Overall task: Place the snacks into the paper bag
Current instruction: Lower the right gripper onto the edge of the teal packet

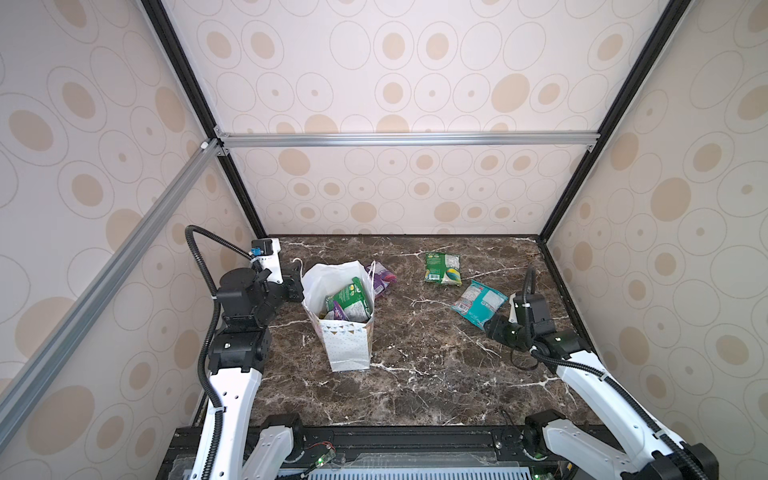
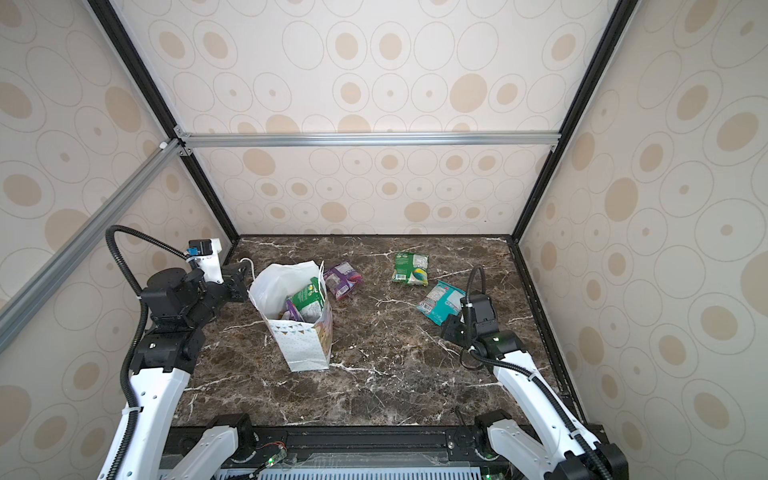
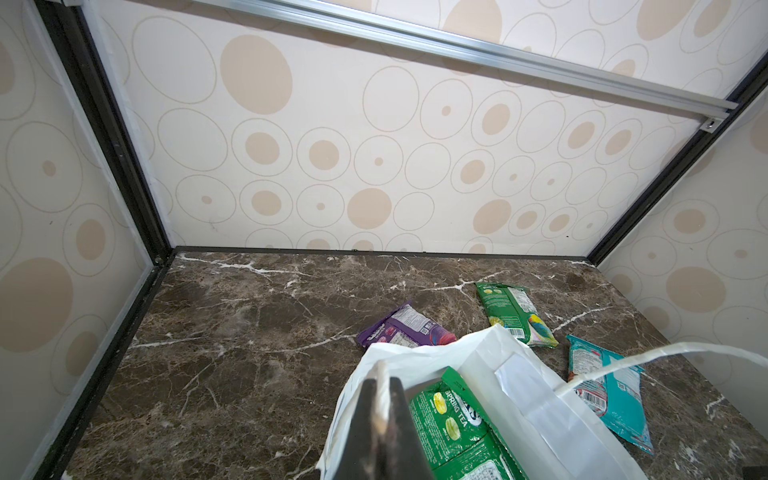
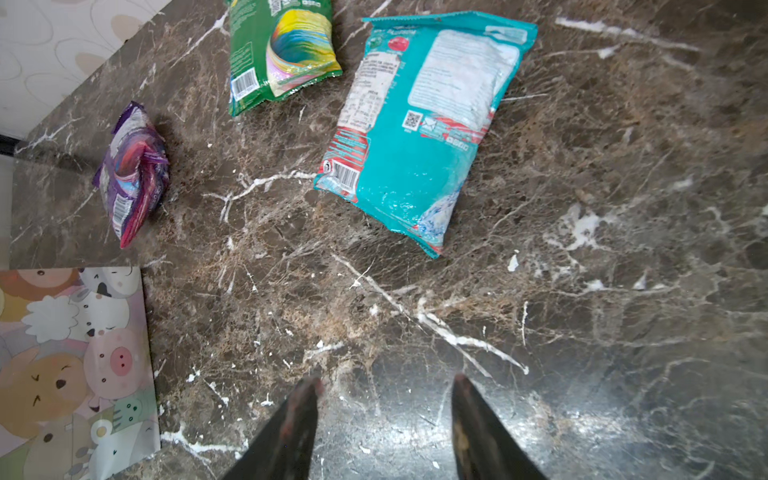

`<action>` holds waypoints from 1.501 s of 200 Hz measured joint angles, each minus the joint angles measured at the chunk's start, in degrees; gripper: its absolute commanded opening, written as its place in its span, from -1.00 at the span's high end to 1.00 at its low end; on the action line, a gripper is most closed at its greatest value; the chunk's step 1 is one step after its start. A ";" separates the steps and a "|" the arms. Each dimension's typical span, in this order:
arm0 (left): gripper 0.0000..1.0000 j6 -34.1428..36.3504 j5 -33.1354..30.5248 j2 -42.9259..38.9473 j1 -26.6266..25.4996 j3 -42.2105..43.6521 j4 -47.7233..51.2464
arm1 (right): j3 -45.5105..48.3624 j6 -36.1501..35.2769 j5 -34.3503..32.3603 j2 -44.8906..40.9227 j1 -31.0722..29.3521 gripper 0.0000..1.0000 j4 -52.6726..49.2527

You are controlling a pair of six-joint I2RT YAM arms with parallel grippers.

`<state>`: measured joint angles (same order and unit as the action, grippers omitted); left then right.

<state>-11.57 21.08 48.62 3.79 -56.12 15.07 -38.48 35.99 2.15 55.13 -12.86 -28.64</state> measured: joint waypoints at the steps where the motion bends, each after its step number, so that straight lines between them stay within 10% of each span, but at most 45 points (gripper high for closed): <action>1: 1.00 -0.02 0.00 0.00 -0.02 0.00 0.00 | 0.09 0.02 0.02 0.02 0.07 -0.11 0.07; 300: 1.00 -0.04 0.79 1.07 0.02 0.17 -0.85 | 2.21 -2.03 7.08 27.54 5.88 -0.23 23.50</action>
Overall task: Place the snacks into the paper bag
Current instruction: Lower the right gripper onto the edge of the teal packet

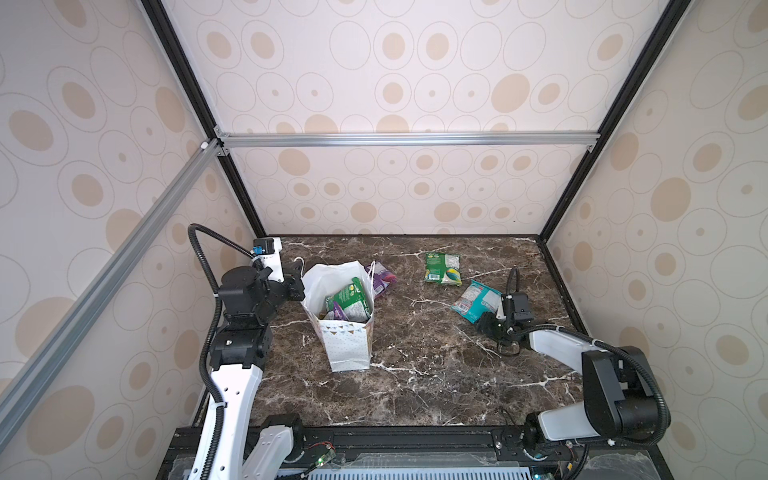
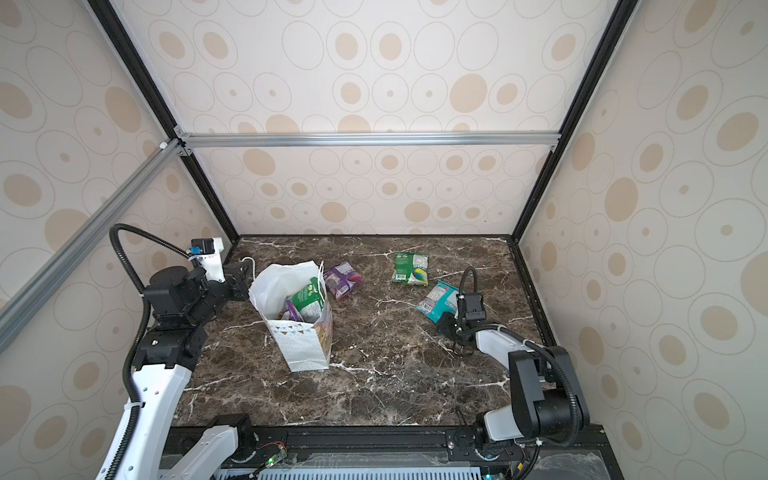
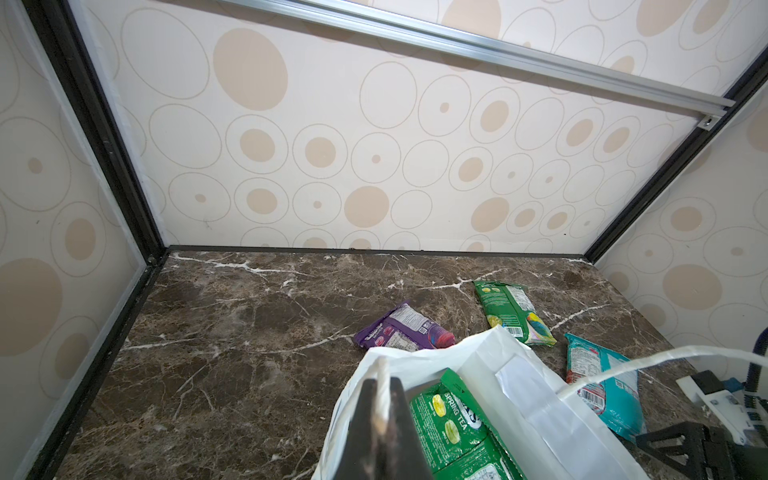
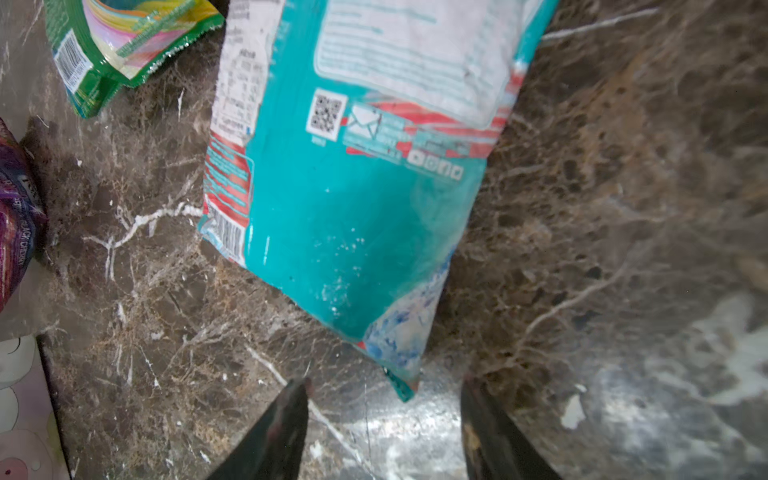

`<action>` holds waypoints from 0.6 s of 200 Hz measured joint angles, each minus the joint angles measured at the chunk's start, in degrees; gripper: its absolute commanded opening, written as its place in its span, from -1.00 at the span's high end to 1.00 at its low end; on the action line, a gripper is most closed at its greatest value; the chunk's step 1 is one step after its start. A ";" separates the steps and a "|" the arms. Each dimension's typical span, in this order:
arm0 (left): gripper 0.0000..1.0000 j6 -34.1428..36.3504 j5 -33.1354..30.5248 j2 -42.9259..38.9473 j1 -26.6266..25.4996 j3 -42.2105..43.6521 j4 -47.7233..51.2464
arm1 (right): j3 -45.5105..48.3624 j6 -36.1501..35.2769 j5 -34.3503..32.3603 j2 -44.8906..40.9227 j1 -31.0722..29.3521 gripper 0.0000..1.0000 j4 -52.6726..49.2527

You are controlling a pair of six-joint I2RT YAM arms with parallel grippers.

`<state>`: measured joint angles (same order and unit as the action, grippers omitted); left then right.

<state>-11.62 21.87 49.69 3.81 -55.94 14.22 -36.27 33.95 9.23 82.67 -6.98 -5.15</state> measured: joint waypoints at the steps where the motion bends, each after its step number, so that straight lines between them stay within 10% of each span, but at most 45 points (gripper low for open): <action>1: 1.00 0.00 0.00 0.02 0.00 0.00 0.00 | -0.04 0.00 0.00 0.04 0.00 -0.23 -0.02; 120: 1.00 0.00 0.72 0.00 0.02 0.00 0.00 | -4.07 -0.79 -0.26 5.57 0.00 -0.14 0.22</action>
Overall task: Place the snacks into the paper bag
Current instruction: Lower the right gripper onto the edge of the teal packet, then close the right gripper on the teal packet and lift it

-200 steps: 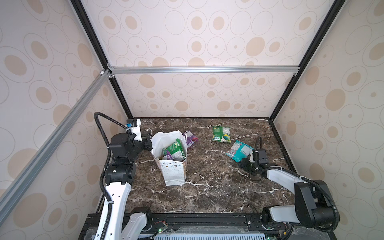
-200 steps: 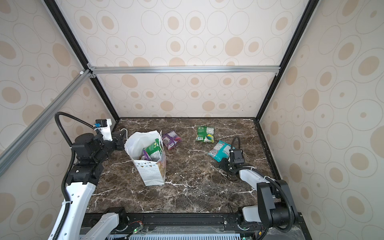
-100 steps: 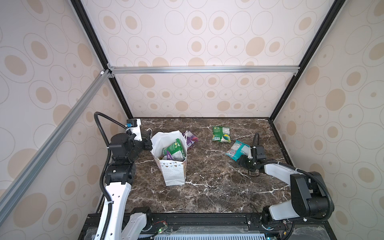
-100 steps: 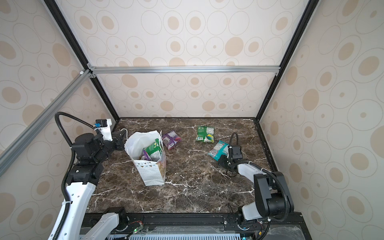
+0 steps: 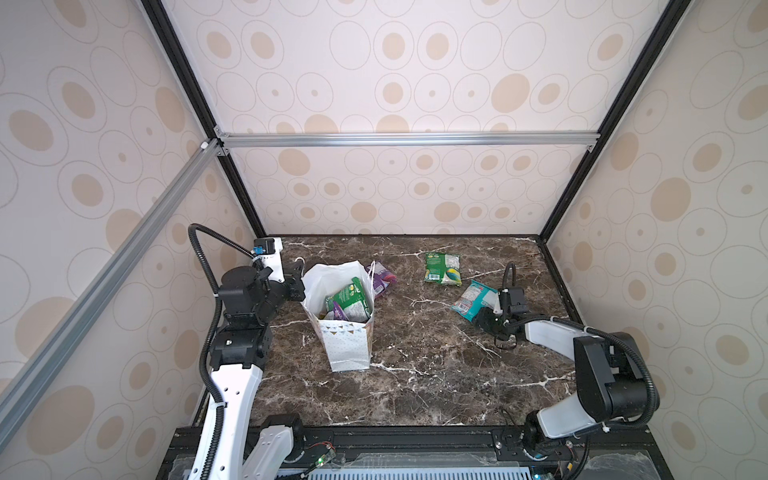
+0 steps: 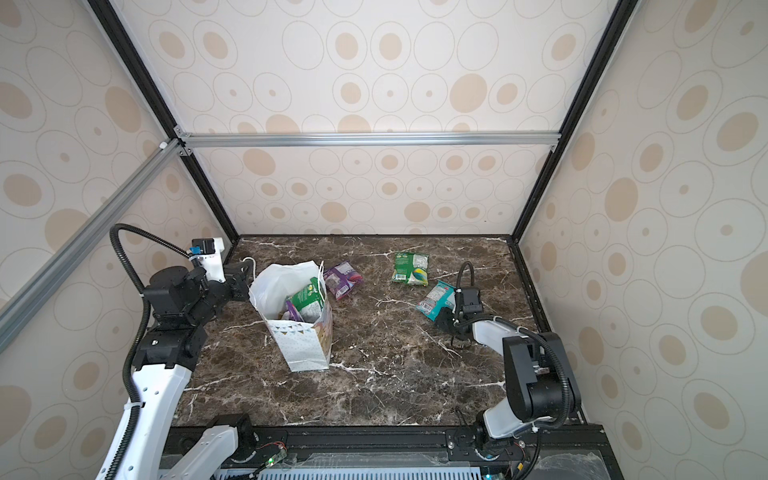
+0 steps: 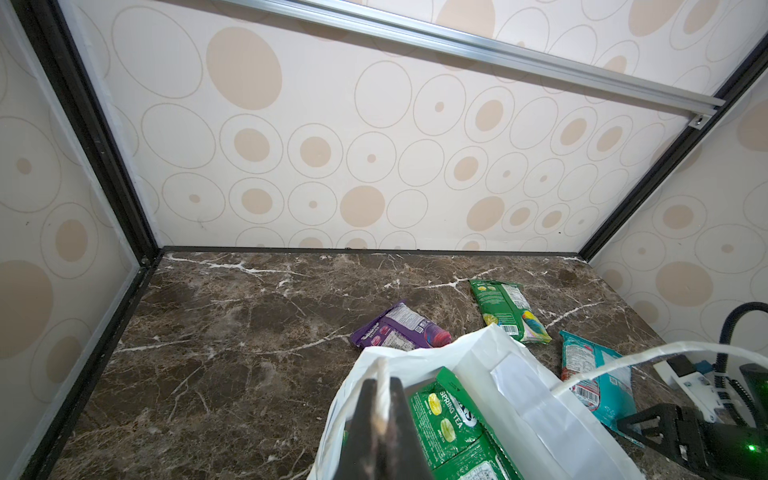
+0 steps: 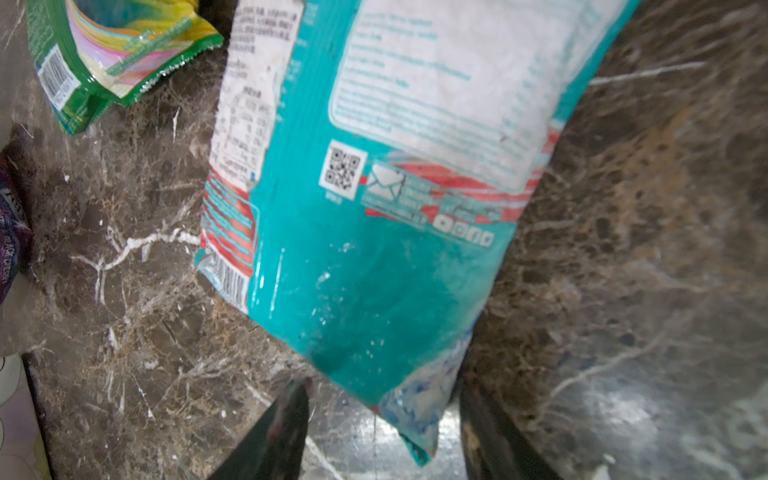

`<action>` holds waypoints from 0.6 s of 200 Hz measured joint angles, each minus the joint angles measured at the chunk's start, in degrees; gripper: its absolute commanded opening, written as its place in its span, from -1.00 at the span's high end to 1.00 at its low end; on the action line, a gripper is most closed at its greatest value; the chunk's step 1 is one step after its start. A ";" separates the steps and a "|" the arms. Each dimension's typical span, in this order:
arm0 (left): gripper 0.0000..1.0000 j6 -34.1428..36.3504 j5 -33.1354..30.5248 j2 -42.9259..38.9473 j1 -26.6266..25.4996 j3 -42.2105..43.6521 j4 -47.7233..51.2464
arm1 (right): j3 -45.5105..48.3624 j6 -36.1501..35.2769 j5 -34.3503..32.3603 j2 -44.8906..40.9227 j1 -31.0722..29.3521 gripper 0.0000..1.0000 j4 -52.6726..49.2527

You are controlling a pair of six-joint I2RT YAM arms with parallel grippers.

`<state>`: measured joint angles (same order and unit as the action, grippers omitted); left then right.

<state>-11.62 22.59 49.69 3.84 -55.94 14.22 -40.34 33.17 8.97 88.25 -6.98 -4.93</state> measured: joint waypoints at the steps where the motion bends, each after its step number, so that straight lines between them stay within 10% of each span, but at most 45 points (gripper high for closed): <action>1: 1.00 0.02 0.02 0.00 0.00 0.00 0.00 | -0.04 0.00 0.00 0.04 0.00 -0.13 0.02; 120: 1.00 0.02 0.00 0.00 0.00 0.00 0.02 | -1.53 -0.59 -2.14 2.75 -0.02 0.98 -0.15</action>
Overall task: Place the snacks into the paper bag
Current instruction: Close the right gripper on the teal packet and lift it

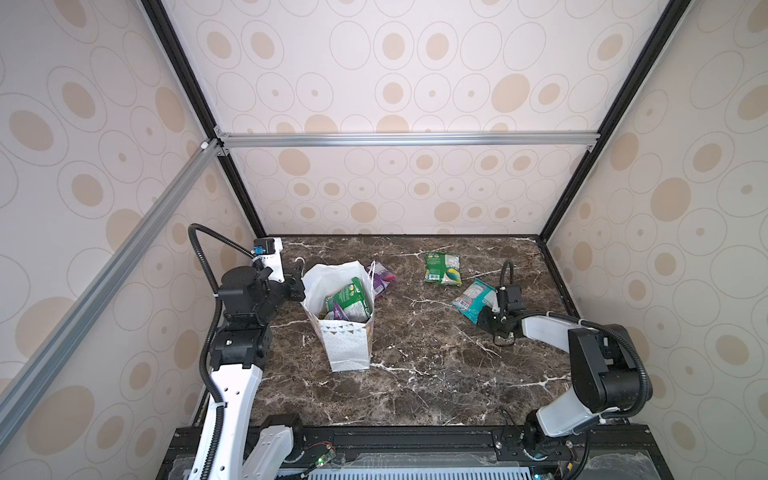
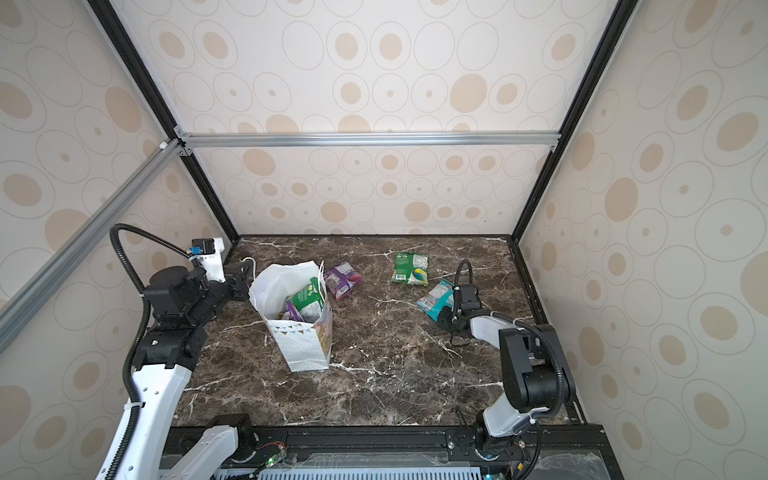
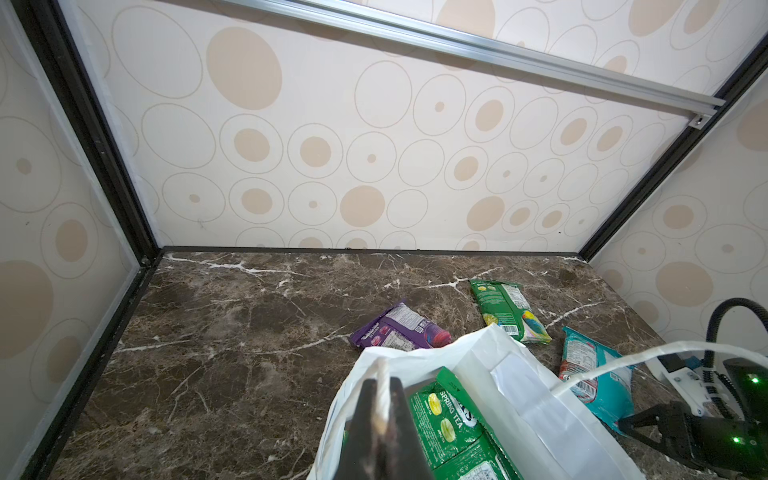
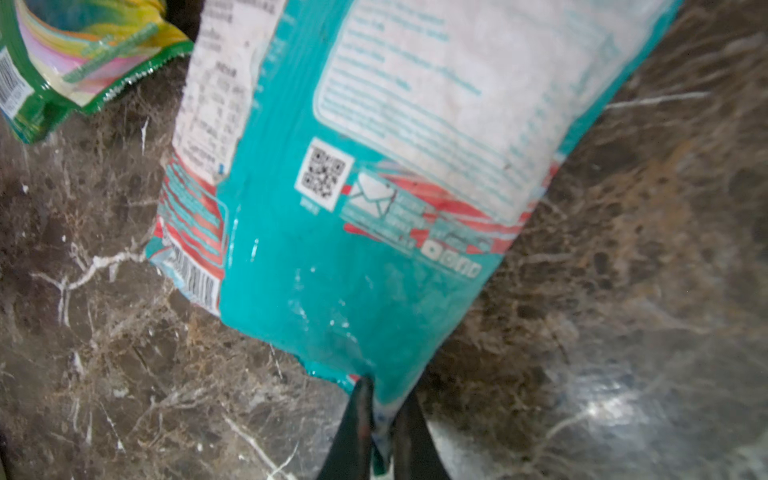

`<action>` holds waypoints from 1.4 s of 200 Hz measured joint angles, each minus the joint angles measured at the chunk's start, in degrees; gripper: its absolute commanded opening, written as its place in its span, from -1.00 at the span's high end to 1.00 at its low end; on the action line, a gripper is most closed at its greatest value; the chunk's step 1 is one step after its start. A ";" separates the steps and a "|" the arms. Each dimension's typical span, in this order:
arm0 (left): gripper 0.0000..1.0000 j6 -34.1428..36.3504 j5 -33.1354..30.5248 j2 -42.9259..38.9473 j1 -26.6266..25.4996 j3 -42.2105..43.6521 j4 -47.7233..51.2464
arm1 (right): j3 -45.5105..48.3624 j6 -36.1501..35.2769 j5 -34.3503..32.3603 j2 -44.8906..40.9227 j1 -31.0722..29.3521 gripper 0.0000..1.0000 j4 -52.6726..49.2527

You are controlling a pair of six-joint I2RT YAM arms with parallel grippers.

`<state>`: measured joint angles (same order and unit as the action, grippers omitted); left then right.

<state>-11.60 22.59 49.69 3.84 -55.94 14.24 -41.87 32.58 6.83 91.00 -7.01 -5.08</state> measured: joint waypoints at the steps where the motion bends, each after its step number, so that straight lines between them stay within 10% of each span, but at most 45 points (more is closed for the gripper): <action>1: 1.00 0.00 0.00 0.00 0.00 0.00 0.00 | -0.02 -0.13 0.00 0.00 0.02 0.99 0.00; 280: 1.00 0.00 0.07 -0.94 0.04 0.00 0.13 | -8.61 -6.64 -5.88 -17.22 -5.86 1.00 -21.11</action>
<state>-11.60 22.65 48.75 3.88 -55.94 14.37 -50.48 25.93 0.95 73.78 -12.86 -26.20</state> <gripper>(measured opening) 0.048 0.042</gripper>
